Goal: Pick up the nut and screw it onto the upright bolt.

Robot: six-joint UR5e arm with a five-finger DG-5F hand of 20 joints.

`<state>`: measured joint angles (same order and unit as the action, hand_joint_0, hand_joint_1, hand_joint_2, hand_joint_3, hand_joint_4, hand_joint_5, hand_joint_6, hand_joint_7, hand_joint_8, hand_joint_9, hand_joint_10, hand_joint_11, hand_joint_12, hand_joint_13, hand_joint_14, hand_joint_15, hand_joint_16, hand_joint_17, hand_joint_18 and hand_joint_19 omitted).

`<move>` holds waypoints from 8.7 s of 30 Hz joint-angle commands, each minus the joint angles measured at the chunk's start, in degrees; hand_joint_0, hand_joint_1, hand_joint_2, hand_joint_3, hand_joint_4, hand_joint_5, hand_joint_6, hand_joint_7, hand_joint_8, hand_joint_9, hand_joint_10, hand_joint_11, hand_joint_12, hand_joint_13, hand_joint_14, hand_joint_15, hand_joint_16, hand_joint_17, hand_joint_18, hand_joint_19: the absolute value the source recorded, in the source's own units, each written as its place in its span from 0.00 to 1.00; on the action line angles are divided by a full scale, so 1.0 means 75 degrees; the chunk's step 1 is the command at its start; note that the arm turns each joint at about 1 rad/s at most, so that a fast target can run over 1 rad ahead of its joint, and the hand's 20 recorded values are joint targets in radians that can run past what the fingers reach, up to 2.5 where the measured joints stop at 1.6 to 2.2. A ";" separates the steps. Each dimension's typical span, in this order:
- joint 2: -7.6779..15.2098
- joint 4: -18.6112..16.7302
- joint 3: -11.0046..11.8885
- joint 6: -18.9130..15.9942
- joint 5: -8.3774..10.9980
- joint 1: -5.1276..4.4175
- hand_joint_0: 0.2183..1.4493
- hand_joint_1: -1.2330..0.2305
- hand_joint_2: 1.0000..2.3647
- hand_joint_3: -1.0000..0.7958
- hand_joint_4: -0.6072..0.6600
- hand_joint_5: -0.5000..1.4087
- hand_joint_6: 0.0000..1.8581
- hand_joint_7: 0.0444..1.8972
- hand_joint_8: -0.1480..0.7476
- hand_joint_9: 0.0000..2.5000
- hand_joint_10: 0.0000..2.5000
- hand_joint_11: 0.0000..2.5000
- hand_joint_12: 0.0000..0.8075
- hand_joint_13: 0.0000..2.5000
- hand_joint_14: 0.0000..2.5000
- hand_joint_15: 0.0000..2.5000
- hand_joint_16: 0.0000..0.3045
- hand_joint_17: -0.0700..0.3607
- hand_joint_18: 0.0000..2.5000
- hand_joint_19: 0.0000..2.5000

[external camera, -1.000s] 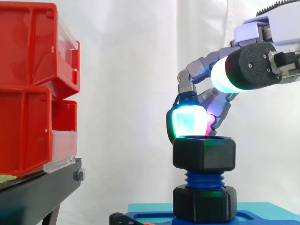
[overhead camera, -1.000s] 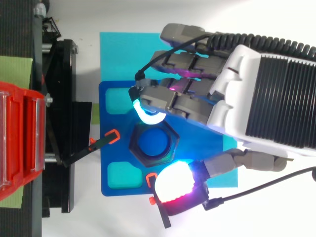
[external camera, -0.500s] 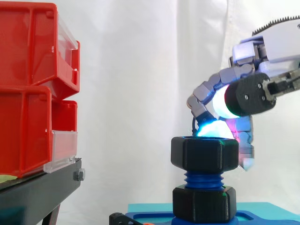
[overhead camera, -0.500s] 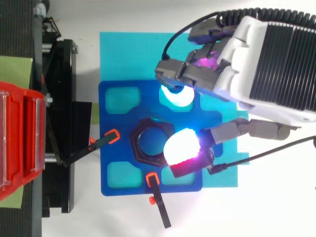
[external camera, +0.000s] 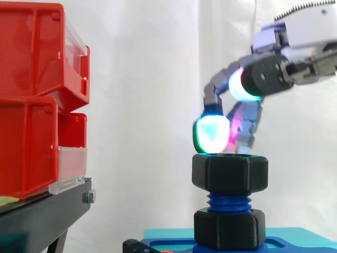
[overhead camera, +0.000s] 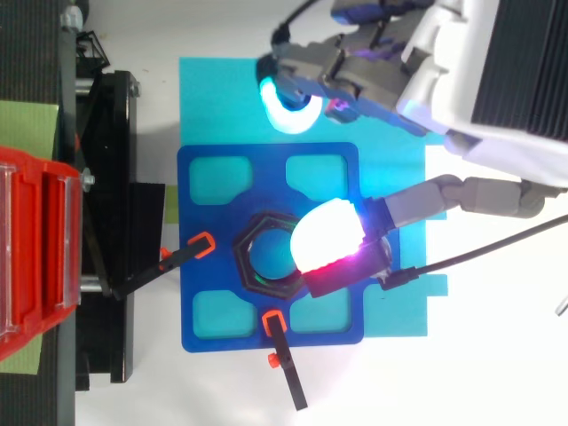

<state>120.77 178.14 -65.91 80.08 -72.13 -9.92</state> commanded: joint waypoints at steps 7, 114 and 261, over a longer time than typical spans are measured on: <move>0.0023 -0.0818 0.0057 -0.0013 -0.0085 -0.0071 0.21 0.68 0.00 0.28 0.66 0.22 0.27 0.39 0.42 0.38 0.00 0.00 0.29 0.30 0.00 0.00 0.09 0.30 0.20 0.03; 0.0023 -0.0771 -0.0775 -0.0106 0.0161 -0.0739 0.22 0.71 0.00 0.28 0.72 0.22 0.27 0.61 0.46 0.21 0.00 0.00 0.39 0.18 0.00 0.00 0.11 0.33 0.04 0.00; 0.0386 0.0365 0.0444 0.0749 -0.0425 -0.0224 0.22 0.65 0.00 0.28 0.68 0.22 0.27 0.43 0.45 0.41 0.00 0.00 0.29 0.35 0.00 0.00 0.09 0.31 0.26 0.07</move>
<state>123.66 181.19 -62.60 85.63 -75.37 -11.41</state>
